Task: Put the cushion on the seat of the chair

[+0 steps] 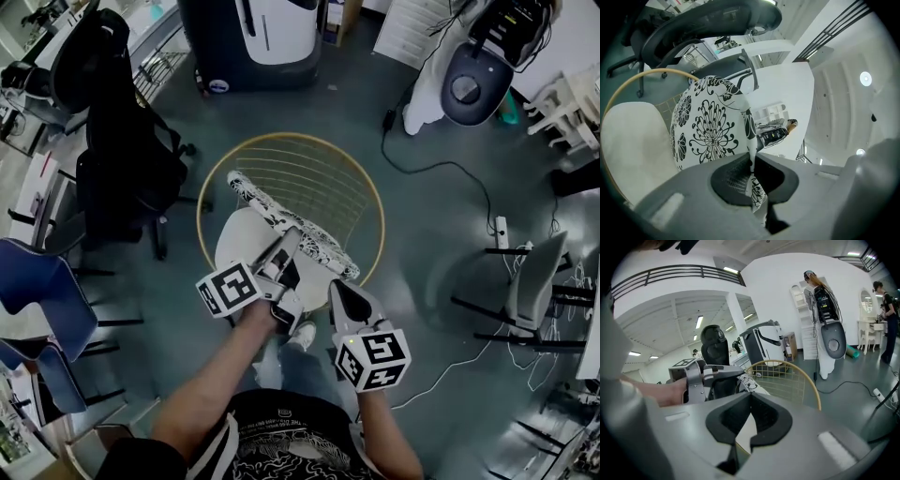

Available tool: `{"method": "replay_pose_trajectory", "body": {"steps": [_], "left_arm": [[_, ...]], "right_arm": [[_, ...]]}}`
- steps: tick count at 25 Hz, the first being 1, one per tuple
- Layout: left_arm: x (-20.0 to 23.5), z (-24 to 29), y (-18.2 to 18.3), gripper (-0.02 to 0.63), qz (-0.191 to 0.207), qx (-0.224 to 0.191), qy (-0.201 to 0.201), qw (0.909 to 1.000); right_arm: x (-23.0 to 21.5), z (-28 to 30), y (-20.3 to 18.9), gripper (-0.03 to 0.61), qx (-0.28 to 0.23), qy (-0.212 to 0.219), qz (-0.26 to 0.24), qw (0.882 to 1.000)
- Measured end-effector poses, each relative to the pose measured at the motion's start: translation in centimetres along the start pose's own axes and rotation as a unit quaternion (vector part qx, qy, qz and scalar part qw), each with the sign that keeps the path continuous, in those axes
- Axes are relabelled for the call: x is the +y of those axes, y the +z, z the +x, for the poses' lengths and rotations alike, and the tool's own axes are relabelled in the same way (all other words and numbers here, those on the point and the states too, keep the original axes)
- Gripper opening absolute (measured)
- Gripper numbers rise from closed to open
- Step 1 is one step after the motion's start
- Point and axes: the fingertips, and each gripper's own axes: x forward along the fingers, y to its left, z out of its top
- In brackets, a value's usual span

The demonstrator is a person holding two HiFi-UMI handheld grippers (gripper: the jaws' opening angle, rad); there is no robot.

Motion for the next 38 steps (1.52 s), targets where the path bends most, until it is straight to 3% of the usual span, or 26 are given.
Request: {"method": "replay_pose_trajectory", "body": {"steps": [12,22,38], "left_arm": [[8.0,-7.6,-2.6,0.009,-0.024,0.042,0.059,0.9971],[16.9,-13.8,-5.4,0.010,-0.042,0.096,0.118,0.9874],[26.5,-19.4,-9.5,0.014,-0.061,0.183,0.146,0.9702]], "right_arm": [[2.8,1.6,-5.4,-0.002,0.046,0.008,0.022,0.999],[6.2,3.4,-9.2,-0.002,0.065,0.001,0.032,0.997],[10.0,4.6,-15.8,-0.002,0.061,-0.040,0.077,0.994]]}}
